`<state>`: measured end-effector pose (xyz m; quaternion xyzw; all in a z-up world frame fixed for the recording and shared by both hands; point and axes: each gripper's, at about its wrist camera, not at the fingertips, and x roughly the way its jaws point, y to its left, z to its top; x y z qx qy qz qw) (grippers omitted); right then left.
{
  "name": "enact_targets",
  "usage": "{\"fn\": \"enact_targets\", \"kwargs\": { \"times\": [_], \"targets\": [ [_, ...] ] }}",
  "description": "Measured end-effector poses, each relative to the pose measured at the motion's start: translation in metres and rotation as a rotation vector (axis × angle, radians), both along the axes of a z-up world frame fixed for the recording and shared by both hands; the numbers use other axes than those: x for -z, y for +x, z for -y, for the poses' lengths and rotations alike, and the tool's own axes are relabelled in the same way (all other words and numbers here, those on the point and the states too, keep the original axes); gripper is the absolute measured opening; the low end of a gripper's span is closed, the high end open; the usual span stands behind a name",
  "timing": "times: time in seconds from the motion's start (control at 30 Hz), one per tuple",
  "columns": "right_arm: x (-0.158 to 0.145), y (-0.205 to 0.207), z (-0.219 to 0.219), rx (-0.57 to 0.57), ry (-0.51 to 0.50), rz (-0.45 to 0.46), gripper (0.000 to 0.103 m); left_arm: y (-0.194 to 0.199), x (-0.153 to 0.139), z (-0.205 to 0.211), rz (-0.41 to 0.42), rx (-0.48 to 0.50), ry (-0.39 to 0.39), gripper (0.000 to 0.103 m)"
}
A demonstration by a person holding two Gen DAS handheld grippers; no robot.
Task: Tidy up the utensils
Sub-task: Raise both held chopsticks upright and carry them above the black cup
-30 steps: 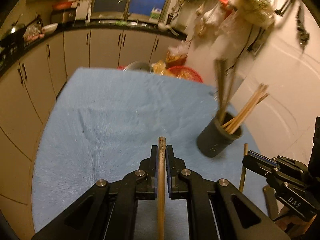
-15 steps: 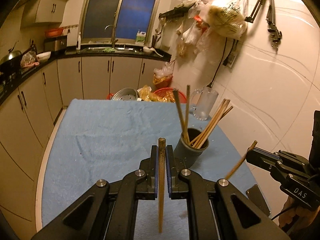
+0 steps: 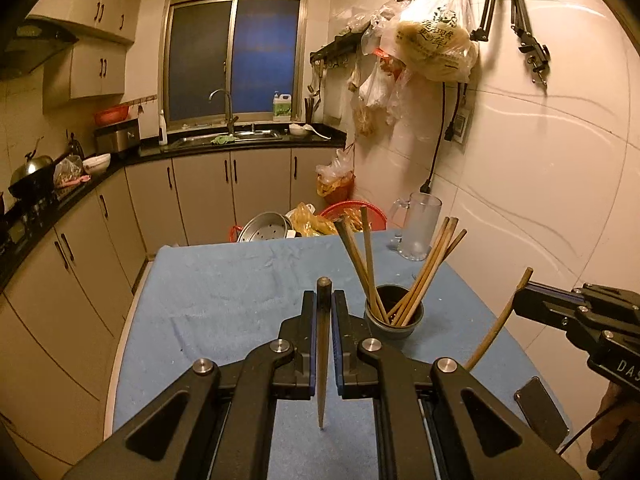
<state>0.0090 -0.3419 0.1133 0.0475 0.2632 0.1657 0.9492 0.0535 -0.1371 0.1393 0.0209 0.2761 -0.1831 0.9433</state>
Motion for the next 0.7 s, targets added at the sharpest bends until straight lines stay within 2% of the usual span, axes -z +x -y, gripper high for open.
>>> {"fn": "enact_targets", "kwargs": {
  "times": [0.7],
  "targets": [
    [-0.025,-0.012,0.015,0.039,-0.01,0.04,0.006,-0.005,-0.008,0.015,0.027,0.027,0.009,0.007]
  ]
}}
